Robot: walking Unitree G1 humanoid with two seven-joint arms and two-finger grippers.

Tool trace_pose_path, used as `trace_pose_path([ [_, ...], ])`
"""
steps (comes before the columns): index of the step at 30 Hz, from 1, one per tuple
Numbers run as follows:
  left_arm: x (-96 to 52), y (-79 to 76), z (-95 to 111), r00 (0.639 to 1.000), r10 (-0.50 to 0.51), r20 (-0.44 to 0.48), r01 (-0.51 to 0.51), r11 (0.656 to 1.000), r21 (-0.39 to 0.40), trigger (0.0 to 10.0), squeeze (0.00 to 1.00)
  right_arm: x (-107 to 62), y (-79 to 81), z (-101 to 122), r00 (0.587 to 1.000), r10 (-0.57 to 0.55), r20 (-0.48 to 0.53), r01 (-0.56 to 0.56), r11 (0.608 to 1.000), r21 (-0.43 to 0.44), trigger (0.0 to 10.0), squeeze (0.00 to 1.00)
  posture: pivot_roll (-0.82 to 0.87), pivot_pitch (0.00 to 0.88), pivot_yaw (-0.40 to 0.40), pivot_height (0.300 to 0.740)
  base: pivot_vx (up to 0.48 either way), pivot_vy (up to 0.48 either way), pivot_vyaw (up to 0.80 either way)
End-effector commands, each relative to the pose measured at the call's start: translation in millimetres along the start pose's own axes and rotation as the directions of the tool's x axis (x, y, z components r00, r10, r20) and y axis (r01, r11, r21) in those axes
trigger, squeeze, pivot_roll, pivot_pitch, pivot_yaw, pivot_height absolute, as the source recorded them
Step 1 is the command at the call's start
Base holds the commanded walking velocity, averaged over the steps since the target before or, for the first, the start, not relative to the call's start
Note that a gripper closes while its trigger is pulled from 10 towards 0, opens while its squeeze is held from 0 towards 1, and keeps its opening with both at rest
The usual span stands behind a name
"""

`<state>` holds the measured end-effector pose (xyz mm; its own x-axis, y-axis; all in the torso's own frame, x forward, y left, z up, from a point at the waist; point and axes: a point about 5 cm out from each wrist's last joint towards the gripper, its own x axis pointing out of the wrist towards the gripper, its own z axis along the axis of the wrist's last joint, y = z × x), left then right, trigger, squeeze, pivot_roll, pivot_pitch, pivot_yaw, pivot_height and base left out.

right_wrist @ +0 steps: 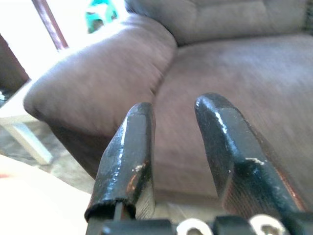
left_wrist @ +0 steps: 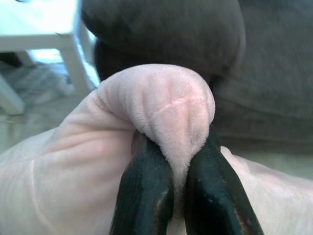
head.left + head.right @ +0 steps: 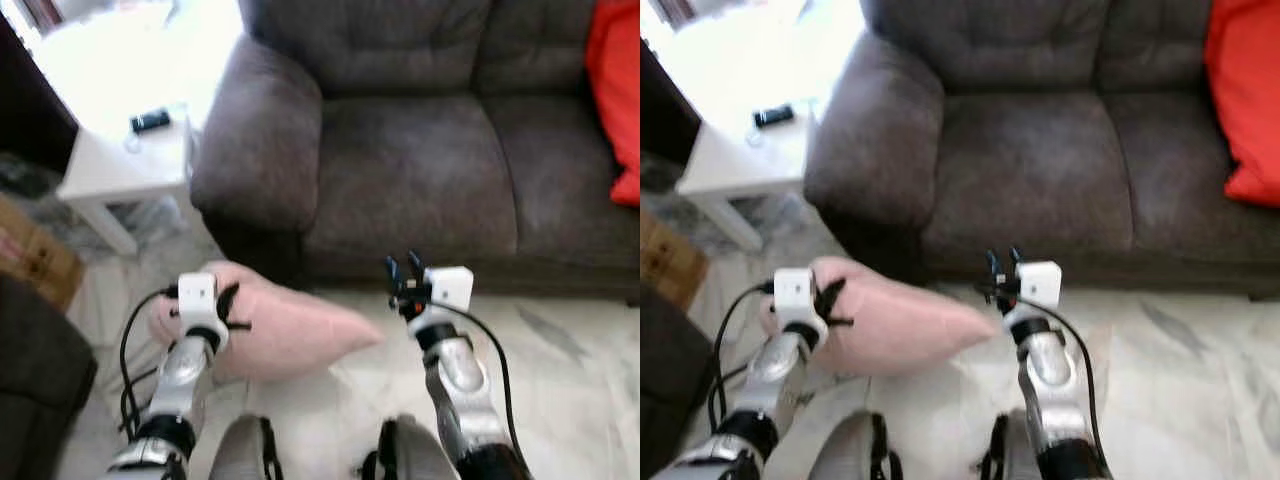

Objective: Move the pillow to the sofa from floor

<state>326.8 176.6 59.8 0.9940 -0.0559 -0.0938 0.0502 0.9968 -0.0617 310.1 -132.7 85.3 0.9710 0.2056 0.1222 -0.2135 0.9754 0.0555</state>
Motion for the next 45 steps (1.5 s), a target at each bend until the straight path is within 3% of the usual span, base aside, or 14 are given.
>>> trace_pose_path([
  [1,4.9,4.6,17,0.997,0.005,0.076,-0.007,1.000,0.021,10.0,0.00,-2.4,-0.4,-4,1.000,-0.006,-0.013,0.006,1.000,0.006,10.0,0.00,0.05,0.108,0.040,0.740,0.000,0.000,0.00],
  [23,3.8,7.9,18,0.997,0.016,0.080,-0.018,1.000,0.020,10.0,0.00,-2.8,-4.5,-10,0.999,-0.011,-0.042,0.011,1.000,-0.008,10.0,0.00,0.07,0.125,0.034,0.740,0.000,0.000,0.00],
  [29,6.7,7.7,32,0.991,-0.008,0.131,0.004,0.999,0.032,10.0,0.00,-3.5,-6.4,-18,0.994,0.015,-0.106,-0.018,0.999,-0.032,10.0,0.00,0.07,0.120,0.029,0.740,0.000,0.000,0.00],
  [32,8.4,2.6,43,0.984,-0.068,0.165,0.058,0.996,0.063,10.0,0.00,-1.8,-9.4,-20,0.987,0.054,-0.148,-0.063,0.996,-0.057,10.0,0.00,0.08,0.120,0.028,0.740,0.000,0.000,0.00],
  [33,8.8,0.2,49,0.979,-0.095,0.179,0.081,0.993,0.082,10.0,0.00,-2.1,-11.2,-26,0.973,0.096,-0.210,-0.119,0.988,-0.101,10.0,0.00,0.08,0.119,0.028,0.740,0.000,0.000,0.00],
  [38,9.3,-3.8,57,0.972,-0.137,0.193,0.121,0.988,0.094,10.0,0.00,-5.6,-16.9,-33,0.936,0.187,-0.299,-0.240,0.959,-0.153,10.0,0.00,0.08,0.119,0.030,0.740,0.000,0.000,0.00],
  [41,9.0,-4.9,59,0.971,-0.141,0.193,0.124,0.988,0.094,10.0,0.00,-13.7,-15.0,-40,0.872,0.318,-0.373,-0.386,0.914,-0.122,10.0,0.00,0.08,0.118,0.027,0.740,0.000,0.000,0.00],
  [42,9.0,-5.1,60,0.971,-0.141,0.192,0.125,0.988,0.093,10.0,0.00,-19.2,-12.8,-45,0.832,0.372,-0.412,-0.454,0.883,-0.121,10.0,0.00,0.07,0.119,0.029,0.740,0.000,0.000,0.00],
  [45,8.2,-7.7,60,0.971,-0.148,0.187,0.133,0.987,0.088,10.0,0.00,-34.8,-13.9,-60,0.752,0.419,-0.508,-0.540,0.834,-0.112,10.0,0.00,0.07,0.118,0.027,0.740,0.000,0.000,0.00],
])
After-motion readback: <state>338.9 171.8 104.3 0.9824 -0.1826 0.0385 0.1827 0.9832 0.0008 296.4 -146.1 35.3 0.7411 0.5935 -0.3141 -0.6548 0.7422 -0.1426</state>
